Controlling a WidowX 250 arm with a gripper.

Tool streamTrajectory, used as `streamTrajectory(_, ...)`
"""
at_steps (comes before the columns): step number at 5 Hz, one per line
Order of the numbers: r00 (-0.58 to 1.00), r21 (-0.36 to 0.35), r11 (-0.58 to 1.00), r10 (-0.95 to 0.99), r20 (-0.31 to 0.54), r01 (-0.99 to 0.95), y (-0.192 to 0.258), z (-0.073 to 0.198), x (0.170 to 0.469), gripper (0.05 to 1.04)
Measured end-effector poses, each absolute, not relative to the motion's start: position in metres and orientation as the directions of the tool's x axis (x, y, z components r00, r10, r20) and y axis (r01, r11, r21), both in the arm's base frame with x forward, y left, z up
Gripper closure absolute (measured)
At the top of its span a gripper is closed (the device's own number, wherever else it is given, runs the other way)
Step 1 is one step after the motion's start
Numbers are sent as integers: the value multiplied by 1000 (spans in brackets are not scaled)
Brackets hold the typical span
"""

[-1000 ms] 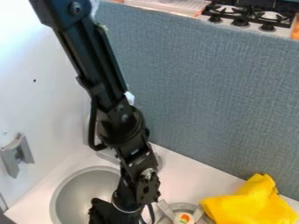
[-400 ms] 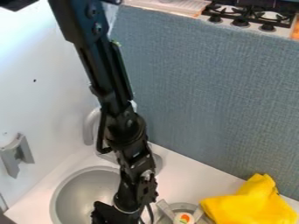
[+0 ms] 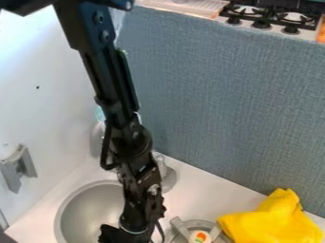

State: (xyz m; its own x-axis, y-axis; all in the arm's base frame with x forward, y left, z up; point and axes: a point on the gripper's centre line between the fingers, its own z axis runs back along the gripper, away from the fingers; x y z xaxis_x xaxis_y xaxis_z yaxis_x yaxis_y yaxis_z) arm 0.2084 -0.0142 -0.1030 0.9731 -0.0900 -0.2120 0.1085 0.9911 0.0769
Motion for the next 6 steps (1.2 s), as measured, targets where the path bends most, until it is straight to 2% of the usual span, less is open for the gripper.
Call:
streamTrajectory(1, 987, 73, 993, -87, -138, 98, -28, -76, 215, 502)
streamTrajectory(2, 990, 97, 988, -112, -88, 121, -59, -46, 215, 511)
streamTrajectory(3, 969, 88, 966, -236, -67, 241, -105, -28, 215, 511)
streamTrajectory(4, 928, 45, 929, -363, -79, 367, -158, -32, 214, 511)
streamTrajectory(6, 888, 40, 904, -410, -205, 427, -191, -74, 215, 511)
